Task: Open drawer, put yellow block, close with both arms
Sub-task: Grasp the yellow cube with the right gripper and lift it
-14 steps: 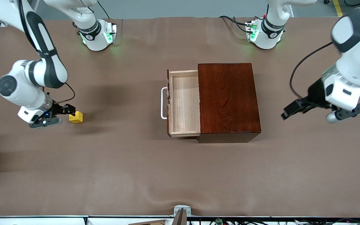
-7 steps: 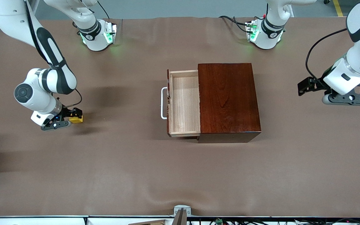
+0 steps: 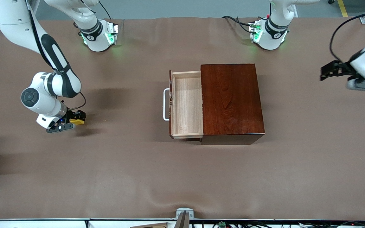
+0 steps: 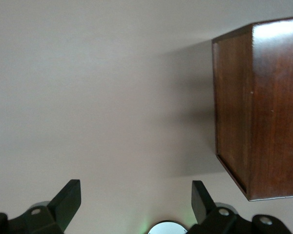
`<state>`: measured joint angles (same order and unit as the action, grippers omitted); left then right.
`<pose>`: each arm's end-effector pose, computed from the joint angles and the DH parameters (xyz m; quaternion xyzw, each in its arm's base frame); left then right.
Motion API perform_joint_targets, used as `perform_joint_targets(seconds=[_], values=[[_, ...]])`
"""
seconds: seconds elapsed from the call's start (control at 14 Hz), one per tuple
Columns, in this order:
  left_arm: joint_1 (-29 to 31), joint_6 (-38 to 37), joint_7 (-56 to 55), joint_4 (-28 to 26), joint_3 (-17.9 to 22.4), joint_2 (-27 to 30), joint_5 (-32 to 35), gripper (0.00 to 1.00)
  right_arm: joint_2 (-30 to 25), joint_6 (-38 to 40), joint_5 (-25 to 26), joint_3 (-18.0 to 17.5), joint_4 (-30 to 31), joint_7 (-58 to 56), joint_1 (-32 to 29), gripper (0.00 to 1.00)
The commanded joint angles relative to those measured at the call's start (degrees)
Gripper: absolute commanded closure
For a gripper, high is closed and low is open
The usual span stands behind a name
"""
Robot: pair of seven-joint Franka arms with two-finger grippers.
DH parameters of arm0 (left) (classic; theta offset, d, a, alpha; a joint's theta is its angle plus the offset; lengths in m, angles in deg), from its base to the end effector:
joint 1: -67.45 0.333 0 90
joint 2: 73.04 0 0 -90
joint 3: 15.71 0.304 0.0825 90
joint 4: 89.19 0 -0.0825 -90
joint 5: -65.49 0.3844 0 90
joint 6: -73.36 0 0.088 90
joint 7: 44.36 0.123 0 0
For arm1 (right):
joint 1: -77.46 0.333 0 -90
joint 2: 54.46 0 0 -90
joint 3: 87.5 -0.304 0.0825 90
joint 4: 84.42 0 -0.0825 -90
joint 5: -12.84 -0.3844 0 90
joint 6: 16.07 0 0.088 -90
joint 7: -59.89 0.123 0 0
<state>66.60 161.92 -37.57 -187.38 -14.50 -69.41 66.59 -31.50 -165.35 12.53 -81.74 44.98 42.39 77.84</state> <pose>0.5275 0.0060 0.5618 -0.9970 0.0563 0.0528 0.0056 0.5250 -0.0524 0.1520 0.9938 0.1066 -0.0290 0.0129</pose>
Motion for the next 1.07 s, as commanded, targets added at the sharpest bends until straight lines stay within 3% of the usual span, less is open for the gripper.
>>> perform_joint_targets(seconds=[0.0, 0.07, 0.36, 0.79, 1.0], values=[[0.94, -1.36, -0.54, 2.65, -0.5, -0.72, 0.48, 0.0, -0.72, 0.83, -0.39, -0.31, 0.33, 0.18, -0.37, 0.91], [0.94, -1.28, -2.03, 3.61, -0.5, -1.16, 0.13, 0.0, -1.16, 1.79, -0.48, -0.31, 0.15, 0.27, -0.29, 0.99], [0.15, -1.19, -6.17, 8.28, -0.94, -3.36, 0.04, 0.0, -7.47, 13.09, -1.97, -0.4, -4.04, 1.15, -0.02, 1.0], [0.41, -0.92, -5.12, 7.93, -0.94, -3.28, 0.13, 0.0, -10.92, 50.79, -2.68, -0.13, -33.19, 5.35, -0.29, 1.0], [0.24, -0.84, -5.21, 7.75, -1.03, -3.63, 0.13, 0.0, -10.74, 60.58, -2.76, -0.57, -42.54, 11.76, 0.68, 1.0]])
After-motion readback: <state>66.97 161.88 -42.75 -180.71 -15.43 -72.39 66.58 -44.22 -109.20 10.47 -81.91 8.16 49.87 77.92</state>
